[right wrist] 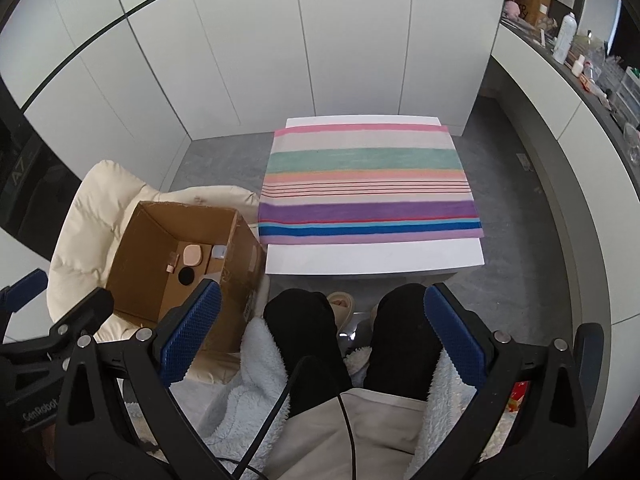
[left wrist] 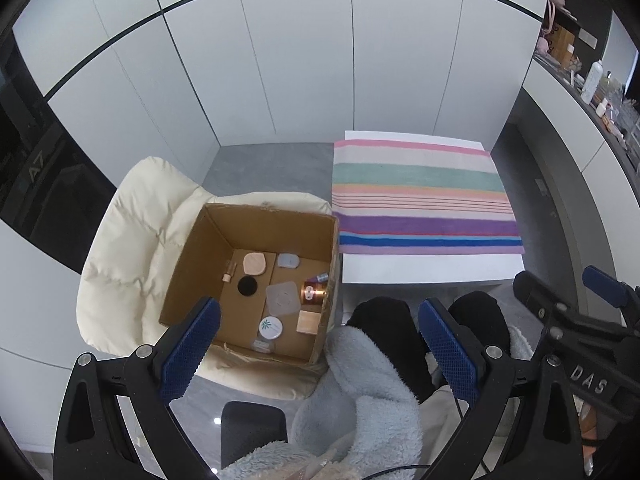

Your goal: Organize objects

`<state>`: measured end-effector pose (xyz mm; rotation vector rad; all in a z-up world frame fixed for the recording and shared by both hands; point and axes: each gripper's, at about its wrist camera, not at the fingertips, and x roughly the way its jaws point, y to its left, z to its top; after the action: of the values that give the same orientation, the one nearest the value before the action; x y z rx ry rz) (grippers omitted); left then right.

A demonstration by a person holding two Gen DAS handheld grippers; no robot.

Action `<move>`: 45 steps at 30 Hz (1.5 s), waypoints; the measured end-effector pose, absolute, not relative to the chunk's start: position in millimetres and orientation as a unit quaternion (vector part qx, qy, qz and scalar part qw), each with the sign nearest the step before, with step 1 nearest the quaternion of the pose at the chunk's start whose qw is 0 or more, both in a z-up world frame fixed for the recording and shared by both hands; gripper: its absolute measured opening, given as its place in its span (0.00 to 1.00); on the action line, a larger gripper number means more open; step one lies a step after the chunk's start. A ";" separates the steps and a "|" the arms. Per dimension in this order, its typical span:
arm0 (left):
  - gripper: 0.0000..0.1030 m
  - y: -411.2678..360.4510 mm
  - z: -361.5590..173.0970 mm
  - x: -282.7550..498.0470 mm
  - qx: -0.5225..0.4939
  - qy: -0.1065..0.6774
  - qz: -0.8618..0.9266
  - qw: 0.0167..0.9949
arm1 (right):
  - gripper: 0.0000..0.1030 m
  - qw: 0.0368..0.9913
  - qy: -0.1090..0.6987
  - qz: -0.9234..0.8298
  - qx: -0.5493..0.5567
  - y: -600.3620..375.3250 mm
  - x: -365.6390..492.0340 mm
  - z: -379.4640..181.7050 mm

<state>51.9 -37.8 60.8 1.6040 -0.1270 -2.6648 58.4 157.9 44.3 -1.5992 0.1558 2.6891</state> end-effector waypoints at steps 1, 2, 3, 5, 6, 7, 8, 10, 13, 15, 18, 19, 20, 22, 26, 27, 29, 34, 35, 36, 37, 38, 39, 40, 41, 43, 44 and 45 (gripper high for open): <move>0.97 -38.0 60.7 52.0 0.515 -0.041 -0.856 0.016 | 1.00 0.001 0.046 0.858 -0.512 155.2 58.5 43.7; 0.97 -38.6 59.8 51.8 0.515 -0.041 -0.856 0.018 | 1.00 0.002 0.043 0.858 -0.512 154.3 58.7 42.6; 0.97 -39.1 59.9 51.8 0.514 -0.039 -0.857 0.018 | 1.00 0.002 0.040 0.858 -0.511 153.5 58.6 41.7; 0.97 -40.0 59.4 51.3 0.514 -0.038 -0.857 0.018 | 1.00 0.001 0.041 0.857 -0.513 152.2 58.4 41.0; 0.97 -40.6 59.1 51.1 0.515 -0.038 -0.856 0.019 | 1.00 -0.001 0.043 0.857 -0.514 152.3 58.5 40.5; 0.97 -40.8 58.7 51.1 0.515 -0.037 -0.856 0.019 | 1.00 -0.004 0.046 0.856 -0.516 152.9 58.4 39.8; 0.97 -41.5 58.6 50.7 0.516 -0.037 -0.856 0.019 | 1.00 -0.005 0.047 0.855 -0.517 153.2 58.6 39.5; 0.97 -42.0 58.3 50.5 0.516 -0.036 -0.856 0.019 | 1.00 -0.006 0.046 0.854 -0.518 153.8 58.9 39.0; 0.97 -44.0 57.6 50.2 0.517 -0.031 -0.856 0.016 | 1.00 -0.008 0.049 0.853 -0.519 155.5 58.8 38.9; 0.97 -45.0 57.2 49.6 0.518 -0.029 -0.855 0.016 | 1.00 -0.010 0.051 0.853 -0.519 156.8 59.3 37.8; 0.97 -45.3 56.3 48.7 0.519 -0.030 -0.854 0.017 | 1.00 -0.012 0.052 0.853 -0.520 156.5 59.5 35.9; 0.97 -45.3 56.0 48.2 0.519 -0.031 -0.854 0.017 | 1.00 -0.012 0.051 0.853 -0.519 156.3 59.5 35.9; 0.97 -45.8 55.9 48.0 0.520 -0.032 -0.854 0.018 | 1.00 -0.012 0.050 0.853 -0.519 156.1 59.3 35.8; 0.97 -46.2 55.0 47.2 0.522 -0.031 -0.852 0.017 | 1.00 -0.011 0.047 0.854 -0.518 156.3 59.3 34.9; 0.97 -48.4 53.3 45.7 0.526 -0.024 -0.850 0.014 | 1.00 -0.011 0.045 0.854 -0.518 156.2 59.8 33.8; 0.97 -48.6 53.5 45.7 0.526 -0.023 -0.850 0.014 | 1.00 -0.012 0.044 0.854 -0.518 156.5 60.0 33.3; 0.97 -48.9 53.4 45.8 0.526 -0.023 -0.850 0.014 | 1.00 -0.011 0.043 0.854 -0.518 155.8 60.4 32.7; 0.97 -48.0 52.7 46.0 0.525 -0.024 -0.850 0.015 | 1.00 -0.011 0.038 0.855 -0.517 156.2 60.6 32.2; 0.97 -47.6 52.3 46.0 0.526 -0.025 -0.850 0.015 | 1.00 -0.011 0.038 0.855 -0.517 155.9 60.5 32.2; 0.97 -47.3 51.7 46.1 0.526 -0.025 -0.850 0.015 | 1.00 -0.010 0.038 0.855 -0.518 156.2 60.6 31.9; 0.97 -46.5 51.0 46.3 0.526 -0.025 -0.850 0.015 | 1.00 -0.010 0.038 0.855 -0.518 155.9 60.6 32.1; 0.97 -46.6 51.0 46.3 0.526 -0.025 -0.850 0.015 | 1.00 -0.010 0.037 0.855 -0.518 156.4 60.6 32.3; 0.97 -46.5 50.4 46.3 0.527 -0.026 -0.850 0.015 | 1.00 -0.009 0.037 0.854 -0.518 157.2 60.5 32.2; 0.97 -45.8 50.0 46.7 0.527 -0.026 -0.849 0.016 | 1.00 -0.009 0.037 0.854 -0.518 158.0 60.6 32.1; 0.97 -45.3 49.7 46.7 0.527 -0.027 -0.849 0.016 | 1.00 -0.008 0.036 0.854 -0.519 158.5 60.5 32.0; 0.97 -45.3 49.2 46.9 0.527 -0.027 -0.849 0.016 | 1.00 -0.009 0.036 0.854 -0.519 159.1 60.5 31.7; 0.97 -45.5 49.1 47.0 0.527 -0.027 -0.849 0.016 | 1.00 -0.009 0.036 0.854 -0.519 159.5 60.6 31.4; 0.97 -45.5 49.2 46.9 0.527 -0.027 -0.849 0.016 | 1.00 -0.009 0.036 0.854 -0.519 159.9 60.3 31.3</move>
<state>46.9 -45.5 49.2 1.6383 -0.0854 -2.6415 60.4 159.9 31.3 -1.6418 0.1141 2.6981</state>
